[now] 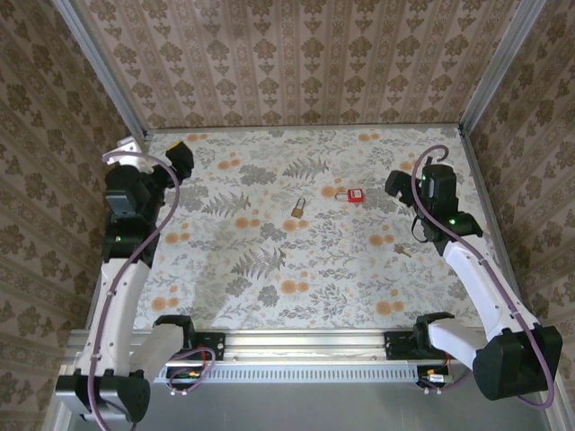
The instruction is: Unlock with the key
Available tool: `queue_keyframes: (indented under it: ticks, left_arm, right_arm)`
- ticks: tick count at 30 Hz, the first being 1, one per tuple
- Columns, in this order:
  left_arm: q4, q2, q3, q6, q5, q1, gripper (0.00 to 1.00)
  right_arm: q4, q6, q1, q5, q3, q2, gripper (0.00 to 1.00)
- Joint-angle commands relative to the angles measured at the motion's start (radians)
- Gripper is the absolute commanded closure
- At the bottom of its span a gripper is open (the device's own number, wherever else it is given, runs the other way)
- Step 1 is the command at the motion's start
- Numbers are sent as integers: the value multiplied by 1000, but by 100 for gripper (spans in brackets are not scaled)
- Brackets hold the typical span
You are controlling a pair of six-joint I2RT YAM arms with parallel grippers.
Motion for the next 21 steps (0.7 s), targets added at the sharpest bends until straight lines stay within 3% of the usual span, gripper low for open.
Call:
queue_keyframes:
  ticks: [1,6,9,14,21]
  left_arm:
    - [-118,98,79,-87,125,7,0]
    - [-216,288,233,-74,266,-22,4]
    - [-248,369,289,-52,249,-81,6]
    - [-285,486,386,-34,281,-168,8]
    - [-275,581,356,-51,378,-266,17]
  right_arm:
    - [-182,102,3,-22,31,-8,10]
    - [-343,107,4,-14,129,85,29]
    - [-382,85,10,-42,160,121,38]
    - [-413,66,15,-45,156,136,46]
    - [-458,21,15,-62,159,199,65]
